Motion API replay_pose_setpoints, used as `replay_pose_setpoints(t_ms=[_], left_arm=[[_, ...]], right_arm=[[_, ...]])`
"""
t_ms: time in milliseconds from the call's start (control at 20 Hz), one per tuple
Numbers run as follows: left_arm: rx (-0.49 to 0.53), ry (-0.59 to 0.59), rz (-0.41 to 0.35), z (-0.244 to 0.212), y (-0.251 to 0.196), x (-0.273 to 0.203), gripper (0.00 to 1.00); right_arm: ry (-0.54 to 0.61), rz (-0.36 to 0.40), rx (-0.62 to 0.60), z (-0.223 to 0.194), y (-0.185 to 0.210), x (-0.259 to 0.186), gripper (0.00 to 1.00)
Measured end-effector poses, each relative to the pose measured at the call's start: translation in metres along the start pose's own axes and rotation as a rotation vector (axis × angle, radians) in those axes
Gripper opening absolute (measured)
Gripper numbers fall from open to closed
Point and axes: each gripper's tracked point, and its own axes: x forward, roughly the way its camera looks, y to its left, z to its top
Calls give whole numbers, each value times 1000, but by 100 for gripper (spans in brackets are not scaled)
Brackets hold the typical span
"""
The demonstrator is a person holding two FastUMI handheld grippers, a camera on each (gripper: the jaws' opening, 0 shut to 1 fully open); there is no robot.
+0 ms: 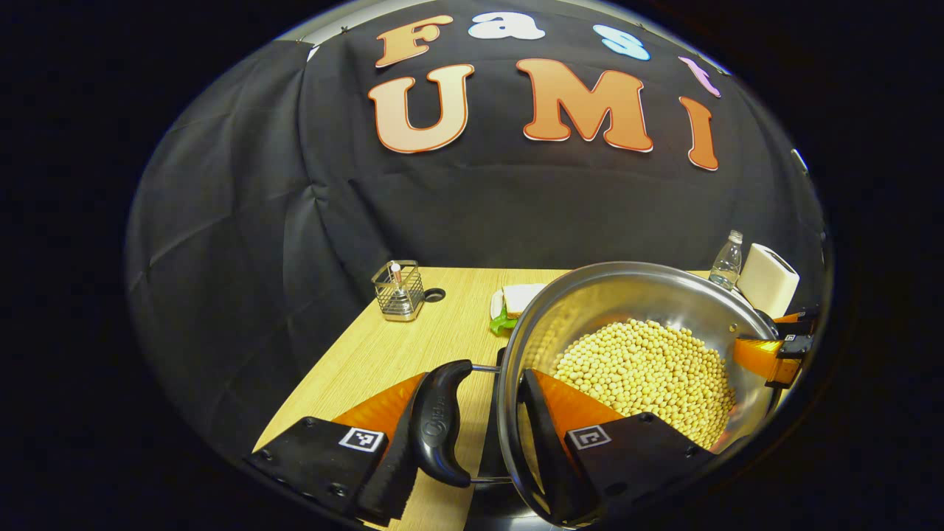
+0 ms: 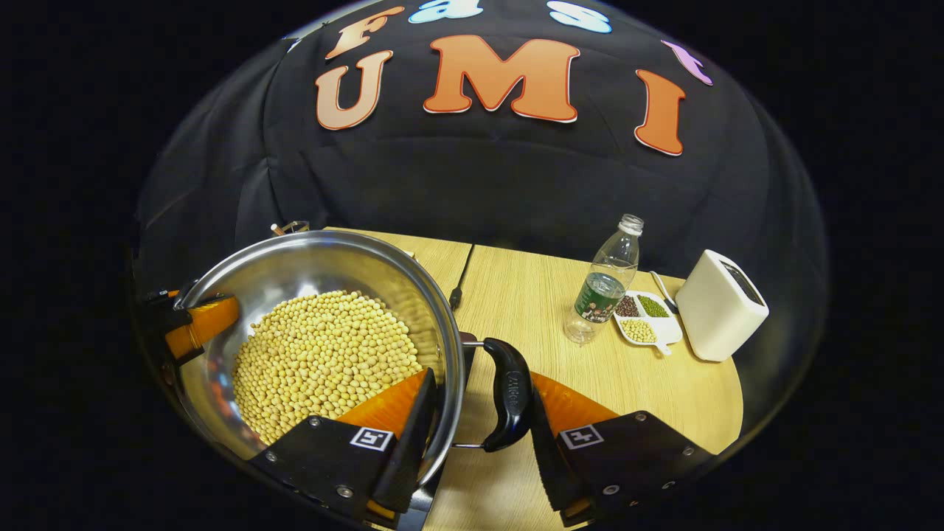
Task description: First push the handle of the pot to place it horizontally, then grasp the pot with both hands and set it on the induction cooktop.
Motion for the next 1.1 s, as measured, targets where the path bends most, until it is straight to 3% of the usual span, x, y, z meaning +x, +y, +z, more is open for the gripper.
replay_pose_setpoints(t_ms=[450,500,600,1000,1100], left_arm=[[-40,53,-3,-30,7,33,79],[-48,56,-1,-32,8,36,76],[-51,61,0,-36,10,41,76],[-56,78,3,-45,6,56,78],[-44,92,34,-46,10,56,81]], right_arm=[[69,2,-9,-20,7,27,68],[75,2,-9,-21,8,30,64],[84,4,-9,-24,8,37,68],[82,6,0,-23,5,46,65],[63,33,-37,-18,12,40,73]])
